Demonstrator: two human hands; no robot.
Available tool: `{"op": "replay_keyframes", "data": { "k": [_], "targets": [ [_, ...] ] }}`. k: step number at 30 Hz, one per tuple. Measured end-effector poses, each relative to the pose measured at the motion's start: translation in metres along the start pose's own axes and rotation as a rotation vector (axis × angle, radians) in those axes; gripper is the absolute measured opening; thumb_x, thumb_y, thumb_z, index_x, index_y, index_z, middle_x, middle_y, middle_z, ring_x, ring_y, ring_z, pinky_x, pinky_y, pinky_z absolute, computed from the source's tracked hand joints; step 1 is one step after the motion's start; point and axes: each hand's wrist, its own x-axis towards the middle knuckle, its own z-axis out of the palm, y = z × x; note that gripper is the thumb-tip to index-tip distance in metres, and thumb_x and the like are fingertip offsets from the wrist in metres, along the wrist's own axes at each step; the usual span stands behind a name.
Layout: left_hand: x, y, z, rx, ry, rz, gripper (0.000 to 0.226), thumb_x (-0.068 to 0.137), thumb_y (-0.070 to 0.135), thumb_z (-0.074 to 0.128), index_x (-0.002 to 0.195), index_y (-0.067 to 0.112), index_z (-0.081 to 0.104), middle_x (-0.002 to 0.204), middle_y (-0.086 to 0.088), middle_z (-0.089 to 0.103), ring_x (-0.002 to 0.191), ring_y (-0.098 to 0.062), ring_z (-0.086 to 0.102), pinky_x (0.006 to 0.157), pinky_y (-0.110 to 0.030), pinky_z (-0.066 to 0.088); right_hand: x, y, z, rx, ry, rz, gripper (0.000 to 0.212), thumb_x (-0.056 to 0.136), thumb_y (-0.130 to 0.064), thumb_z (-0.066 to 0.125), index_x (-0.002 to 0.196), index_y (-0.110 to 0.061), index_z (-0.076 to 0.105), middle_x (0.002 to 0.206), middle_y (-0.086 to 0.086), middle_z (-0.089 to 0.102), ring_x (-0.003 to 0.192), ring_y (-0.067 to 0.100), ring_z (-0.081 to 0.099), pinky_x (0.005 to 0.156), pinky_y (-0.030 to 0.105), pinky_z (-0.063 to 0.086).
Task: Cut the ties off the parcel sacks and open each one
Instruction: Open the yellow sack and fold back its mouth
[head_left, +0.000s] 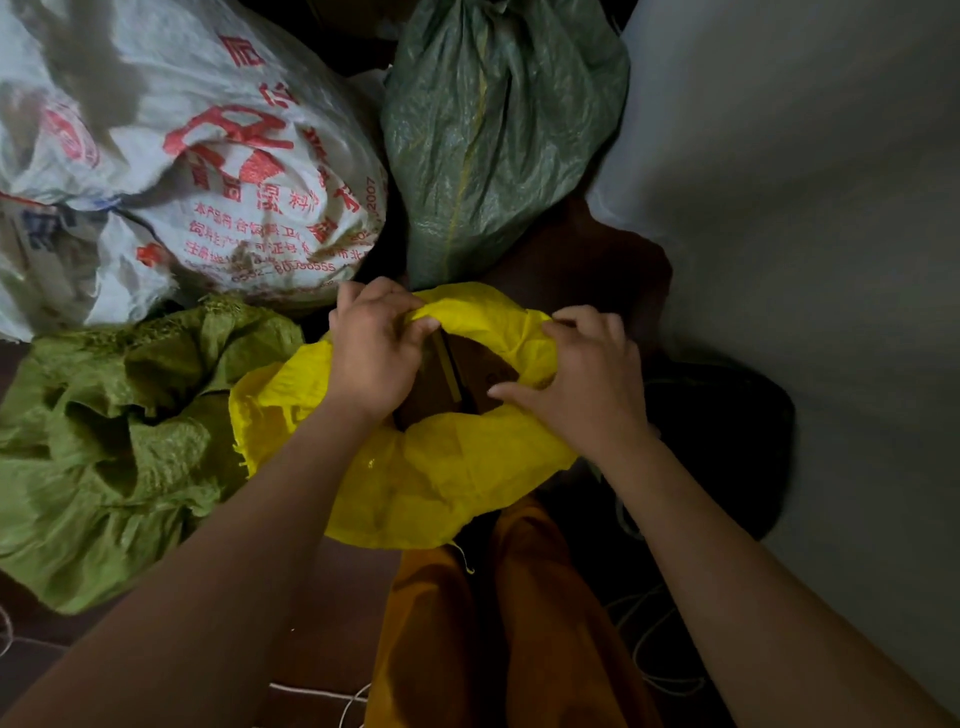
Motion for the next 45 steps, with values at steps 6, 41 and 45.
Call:
{"op": "replay_keyframes", "data": {
  "k": [6,41,45],
  "targets": [
    [0.009,0.002,-0.004,-0.141,0.074,-0.13,0.01,0.088,0.01,0.065,0.09,0.002,0.07,0.091,-0.006,0.058,0.102,-0.035,0.05,0.084,-0.022,0.026,-0.009,0.003,0.019,0.119,-0.037,0.044,0.059,0.085,-0.012,0.067,0.138,-0.026,0.045,0.135,-0.004,0.046,0.12,0.022,0.048,0.095,0.043,0.047],
    [-0.011,0.017,0.0,0.362,-0.069,-0.052,0.042,0.088,0.024,0.061,0.128,0.018,0.053,0.125,-0.009,0.05,0.119,-0.032,0.034,0.1,-0.045,0.023,0.001,0.023,0.01,0.621,-0.035,0.139,0.02,0.096,-0.029,0.058,0.091,-0.011,0.065,0.078,-0.002,0.059,0.077,0.015,0.057,0.069,0.033,0.047],
    [-0.03,0.019,-0.02,0.269,-0.001,-0.207,0.057,0.083,0.02,0.066,0.136,0.015,0.045,0.129,-0.015,0.043,0.123,-0.036,0.033,0.101,-0.05,0.028,0.006,0.02,0.0,0.432,-0.088,0.207,0.016,0.094,-0.031,0.059,0.099,-0.016,0.066,0.101,0.005,0.064,0.1,0.027,0.056,0.087,0.045,0.048]
  ]
}}
